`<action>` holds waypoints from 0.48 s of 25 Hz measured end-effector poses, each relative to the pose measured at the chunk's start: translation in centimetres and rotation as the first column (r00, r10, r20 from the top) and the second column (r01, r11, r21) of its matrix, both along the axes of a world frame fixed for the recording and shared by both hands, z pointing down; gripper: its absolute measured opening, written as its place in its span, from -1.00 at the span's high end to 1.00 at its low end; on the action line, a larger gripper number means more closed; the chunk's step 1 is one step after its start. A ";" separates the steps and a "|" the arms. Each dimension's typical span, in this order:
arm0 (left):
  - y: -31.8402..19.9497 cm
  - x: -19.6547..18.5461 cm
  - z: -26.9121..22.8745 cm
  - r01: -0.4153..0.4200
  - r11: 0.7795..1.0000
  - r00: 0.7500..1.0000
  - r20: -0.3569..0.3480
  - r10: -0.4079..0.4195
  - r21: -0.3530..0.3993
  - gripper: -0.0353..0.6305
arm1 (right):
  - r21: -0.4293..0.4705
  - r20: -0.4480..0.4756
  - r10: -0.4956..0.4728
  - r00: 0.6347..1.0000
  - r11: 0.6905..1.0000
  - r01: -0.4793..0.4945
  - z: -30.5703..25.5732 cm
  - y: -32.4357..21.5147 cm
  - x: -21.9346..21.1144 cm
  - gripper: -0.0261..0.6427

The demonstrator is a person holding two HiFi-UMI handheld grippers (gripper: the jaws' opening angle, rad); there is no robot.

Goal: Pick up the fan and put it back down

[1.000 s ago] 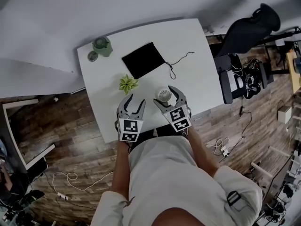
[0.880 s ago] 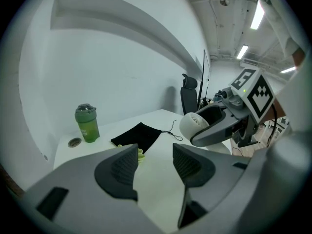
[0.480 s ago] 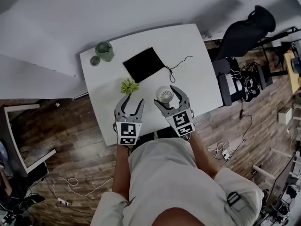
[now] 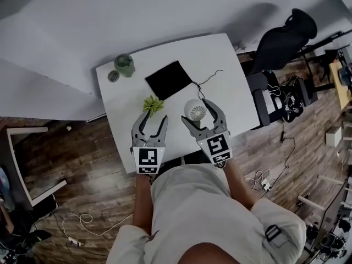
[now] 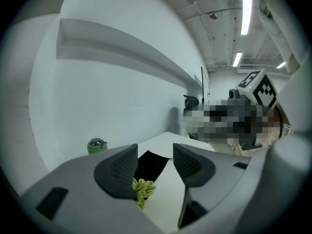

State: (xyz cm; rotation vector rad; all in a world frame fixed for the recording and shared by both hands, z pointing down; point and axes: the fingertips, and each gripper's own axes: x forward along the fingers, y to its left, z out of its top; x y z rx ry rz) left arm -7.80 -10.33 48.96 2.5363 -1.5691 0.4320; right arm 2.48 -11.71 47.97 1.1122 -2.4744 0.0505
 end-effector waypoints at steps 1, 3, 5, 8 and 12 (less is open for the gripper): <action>0.1 -0.1 -0.5 0.000 1.000 1.000 -0.001 0.000 0.009 0.23 | 0.008 0.006 0.004 1.000 1.000 -0.004 -0.4 0.1 0.0 -0.18; 0.1 -0.3 -1.4 0.000 1.000 1.000 -0.004 0.000 0.030 0.23 | 0.023 0.018 0.011 1.000 1.000 -0.011 -1.2 0.1 0.1 -0.18; 0.2 -0.5 -2.5 0.001 0.999 1.000 -0.007 -0.001 0.054 0.22 | 0.040 0.028 0.018 0.999 0.999 -0.019 -2.0 0.2 0.1 -0.18; 0.4 -0.8 -3.9 0.005 0.997 1.000 -0.010 -0.004 0.082 0.22 | 0.069 0.047 0.024 0.999 0.997 -0.027 -3.4 0.4 0.1 -0.18; 0.8 -1.2 -5.5 0.005 0.993 1.000 -0.012 -0.004 0.118 0.22 | 0.109 0.069 0.031 0.997 0.993 -0.039 -5.1 0.6 0.1 -0.18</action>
